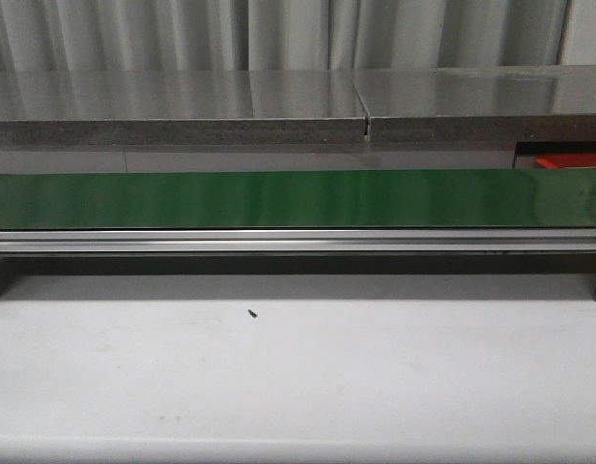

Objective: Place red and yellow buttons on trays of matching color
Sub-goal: 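Reach the left gripper down to a red button and grasp it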

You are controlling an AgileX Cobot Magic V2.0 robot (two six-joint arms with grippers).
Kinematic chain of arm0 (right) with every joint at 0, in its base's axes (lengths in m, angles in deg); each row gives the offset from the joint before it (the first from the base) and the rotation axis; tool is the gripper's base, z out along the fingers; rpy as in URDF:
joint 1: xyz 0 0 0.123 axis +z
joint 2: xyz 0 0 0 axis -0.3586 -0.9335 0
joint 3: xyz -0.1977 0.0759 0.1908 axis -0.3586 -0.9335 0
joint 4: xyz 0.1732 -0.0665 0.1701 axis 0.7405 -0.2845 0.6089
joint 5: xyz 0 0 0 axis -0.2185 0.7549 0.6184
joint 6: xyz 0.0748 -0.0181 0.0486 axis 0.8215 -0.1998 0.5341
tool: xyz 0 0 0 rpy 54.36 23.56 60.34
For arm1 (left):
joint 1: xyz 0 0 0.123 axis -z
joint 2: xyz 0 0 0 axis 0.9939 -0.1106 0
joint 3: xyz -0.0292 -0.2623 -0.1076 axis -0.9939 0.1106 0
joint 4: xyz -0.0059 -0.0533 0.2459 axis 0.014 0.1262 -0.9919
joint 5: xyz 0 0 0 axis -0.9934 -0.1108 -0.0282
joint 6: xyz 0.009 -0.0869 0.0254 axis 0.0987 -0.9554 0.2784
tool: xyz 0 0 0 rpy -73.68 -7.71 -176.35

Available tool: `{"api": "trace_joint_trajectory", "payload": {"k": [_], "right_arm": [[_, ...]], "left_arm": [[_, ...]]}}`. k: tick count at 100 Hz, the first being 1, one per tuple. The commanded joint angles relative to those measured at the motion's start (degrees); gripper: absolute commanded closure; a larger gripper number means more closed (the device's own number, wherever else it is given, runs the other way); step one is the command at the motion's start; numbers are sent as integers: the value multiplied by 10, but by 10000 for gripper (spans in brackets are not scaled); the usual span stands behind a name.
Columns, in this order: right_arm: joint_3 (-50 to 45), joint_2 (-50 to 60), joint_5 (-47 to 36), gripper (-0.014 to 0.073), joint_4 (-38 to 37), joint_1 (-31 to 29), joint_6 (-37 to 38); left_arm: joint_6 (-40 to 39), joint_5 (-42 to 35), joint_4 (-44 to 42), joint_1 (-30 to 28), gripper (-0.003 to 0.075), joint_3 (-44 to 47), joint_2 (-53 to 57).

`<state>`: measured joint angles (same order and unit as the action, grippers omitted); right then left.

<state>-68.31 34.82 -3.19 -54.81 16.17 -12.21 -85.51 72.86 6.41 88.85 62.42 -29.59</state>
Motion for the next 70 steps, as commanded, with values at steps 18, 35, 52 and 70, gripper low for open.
{"api": "trace_joint_trajectory", "payload": {"k": [18, 35, 52, 70], "right_arm": [[0, 8, -51, 659, -5, 1, -1], [0, 8, -51, 659, -5, 1, -1], [0, 8, -51, 659, -5, 1, -1], [0, 8, -51, 659, -5, 1, -1]], "left_arm": [[-3, -47, -1, -1, 739, 4, 19], [-3, -67, -1, -1, 739, 3, 19], [-3, -46, 0, -1, 739, -43, 2], [-4, 31, 29, -1, 739, -139, -78]]}}
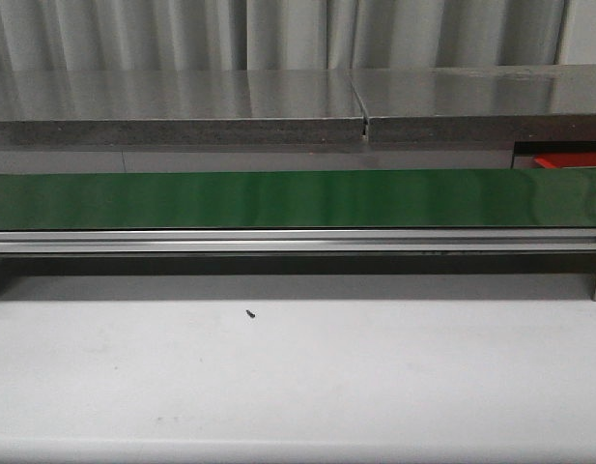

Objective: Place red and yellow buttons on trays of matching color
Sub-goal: 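Reach the left gripper down to a red button and grasp it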

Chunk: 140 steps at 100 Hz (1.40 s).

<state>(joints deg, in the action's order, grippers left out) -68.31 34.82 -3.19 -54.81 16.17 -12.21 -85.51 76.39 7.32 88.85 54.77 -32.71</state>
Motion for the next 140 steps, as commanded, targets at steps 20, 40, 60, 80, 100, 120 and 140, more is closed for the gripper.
{"api": "trace_joint_trajectory", "payload": {"k": [20, 40, 60, 80, 100, 120, 140], "right_arm": [[0, 8, -51, 659, -5, 1, -1], [0, 8, -51, 659, -5, 1, -1], [0, 8, -51, 659, -5, 1, -1], [0, 8, -51, 659, -5, 1, -1], [0, 8, -51, 659, -5, 1, -1], [0, 8, -51, 659, -5, 1, -1], [0, 8, -51, 659, -5, 1, -1]], "left_arm": [[-4, 142, 32, -1, 739, -196, -204], [-4, 220, 34, -1, 739, -293, -326], [-4, 218, 38, -1, 739, -308, -390], [-4, 226, 38, -1, 738, -308, -430], [-4, 228, 38, -1, 614, -308, -462], [-4, 235, 39, -1, 201, -308, -485], [-5, 259, 39, -2, 118, -313, -489]]}}
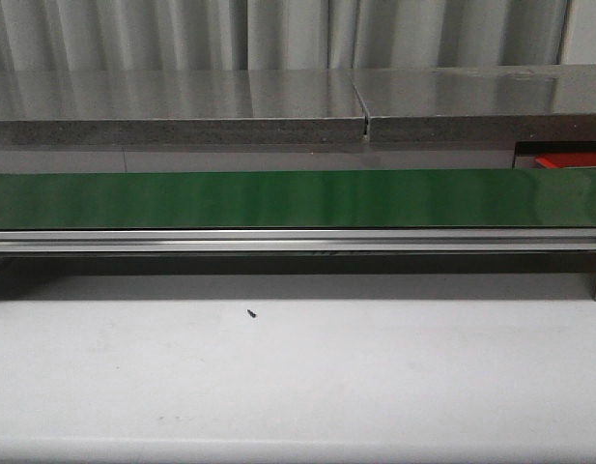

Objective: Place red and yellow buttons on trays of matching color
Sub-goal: 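Reach the left gripper down to a red button and grasp it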

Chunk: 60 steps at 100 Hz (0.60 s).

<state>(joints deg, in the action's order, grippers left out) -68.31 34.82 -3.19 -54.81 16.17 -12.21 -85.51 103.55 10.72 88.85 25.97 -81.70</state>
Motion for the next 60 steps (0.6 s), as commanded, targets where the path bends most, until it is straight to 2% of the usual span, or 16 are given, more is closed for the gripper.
{"api": "trace_joint_trajectory", "payload": {"k": [1, 11, 33, 60], "right_arm": [[0, 8, -51, 659, -5, 1, -1], [0, 8, -51, 659, -5, 1, -1], [0, 8, -51, 659, -5, 1, -1], [0, 8, -51, 659, -5, 1, -1]], "left_arm": [[-6, -10, 5, -3, 118, -25, 1], [-22, 14, 5, -26, 118, -44, 0], [-22, 32, 17, -130, 119, -108, -27], [-22, 30, 26, -222, 120, -177, -156]]}}
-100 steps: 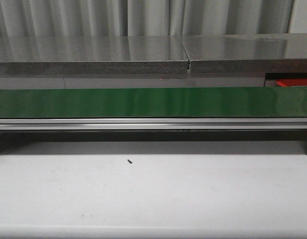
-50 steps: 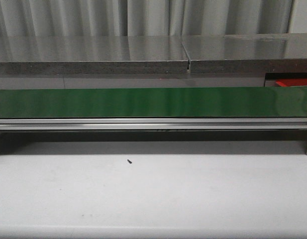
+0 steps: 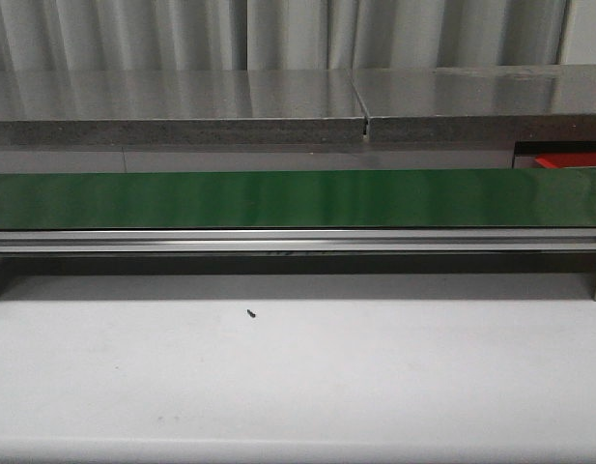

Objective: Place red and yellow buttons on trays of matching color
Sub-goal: 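Reach the left gripper down to a red button and grasp it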

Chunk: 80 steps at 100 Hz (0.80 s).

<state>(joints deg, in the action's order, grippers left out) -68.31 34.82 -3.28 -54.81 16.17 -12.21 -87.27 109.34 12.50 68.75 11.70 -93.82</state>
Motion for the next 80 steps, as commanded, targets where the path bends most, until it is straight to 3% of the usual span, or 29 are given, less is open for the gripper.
{"api": "trace_joint_trajectory", "payload": {"k": [1, 39, 80], "right_arm": [[0, 8, -50, 659, -5, 1, -1], [0, 8, -50, 659, -5, 1, -1], [0, 8, -50, 659, -5, 1, -1]], "left_arm": [[-5, -28, 11, -24, 120, -37, -39], [-5, -52, 24, -74, 120, -89, -206], [-5, -98, 29, -83, 120, -108, -275]]}}
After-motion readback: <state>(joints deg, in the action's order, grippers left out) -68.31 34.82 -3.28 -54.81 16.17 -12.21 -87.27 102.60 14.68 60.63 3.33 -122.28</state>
